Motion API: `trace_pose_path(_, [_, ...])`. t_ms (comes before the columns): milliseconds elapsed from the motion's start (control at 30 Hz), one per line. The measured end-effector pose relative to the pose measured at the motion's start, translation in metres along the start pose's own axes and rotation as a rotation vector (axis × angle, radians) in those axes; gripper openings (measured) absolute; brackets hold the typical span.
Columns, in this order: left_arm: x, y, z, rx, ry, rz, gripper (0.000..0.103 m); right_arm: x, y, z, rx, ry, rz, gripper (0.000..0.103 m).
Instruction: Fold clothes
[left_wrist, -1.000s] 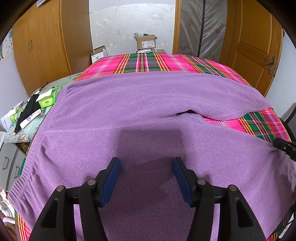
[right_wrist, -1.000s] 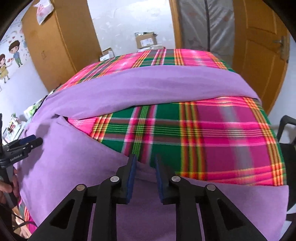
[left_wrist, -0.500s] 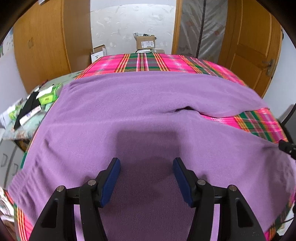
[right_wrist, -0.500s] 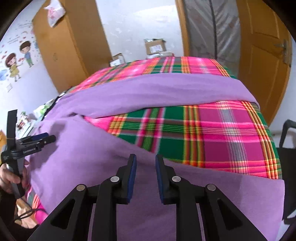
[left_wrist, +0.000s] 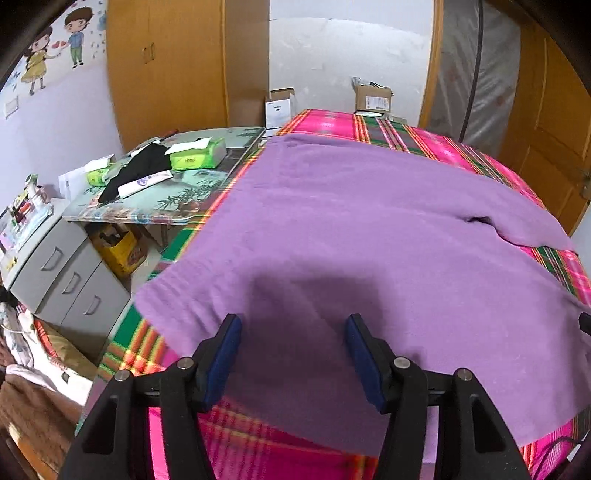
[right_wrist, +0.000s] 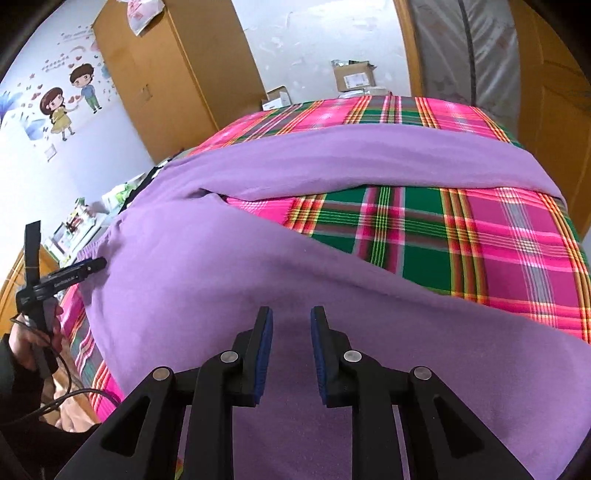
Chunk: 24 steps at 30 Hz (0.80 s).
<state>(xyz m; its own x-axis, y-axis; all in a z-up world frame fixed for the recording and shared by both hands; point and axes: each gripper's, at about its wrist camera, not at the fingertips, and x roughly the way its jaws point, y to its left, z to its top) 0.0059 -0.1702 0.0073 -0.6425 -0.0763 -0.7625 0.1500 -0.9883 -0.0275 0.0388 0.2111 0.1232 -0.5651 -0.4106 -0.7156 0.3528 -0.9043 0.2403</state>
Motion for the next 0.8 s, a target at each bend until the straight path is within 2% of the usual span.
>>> trace_pose_path(67, [-0.002,-0.003,0.002,0.010,-0.004,-0.007,0.059,-0.001,-0.001,0.000,0.002,-0.009,-0.010,0.027])
trace_pose_path(200, [-0.007,-0.017,0.008,0.038,-0.022,-0.055,0.059,-0.004,0.000,-0.001,-0.002,-0.026,-0.017,0.027])
trace_pose_path(467, [-0.007,-0.055,0.006,0.114,-0.018,-0.132,0.059,0.001,-0.002,-0.006,0.023,0.019,-0.010,0.027])
trace_pose_path(600, [0.002,-0.056,-0.002,0.111,0.014,-0.132,0.059,0.002,-0.004,-0.007,0.035,0.027,-0.009,0.027])
trace_pose_path(800, [-0.014,-0.043,-0.004,0.106,-0.013,-0.121,0.059,-0.003,-0.002,-0.006,0.026,0.013,-0.004,0.027])
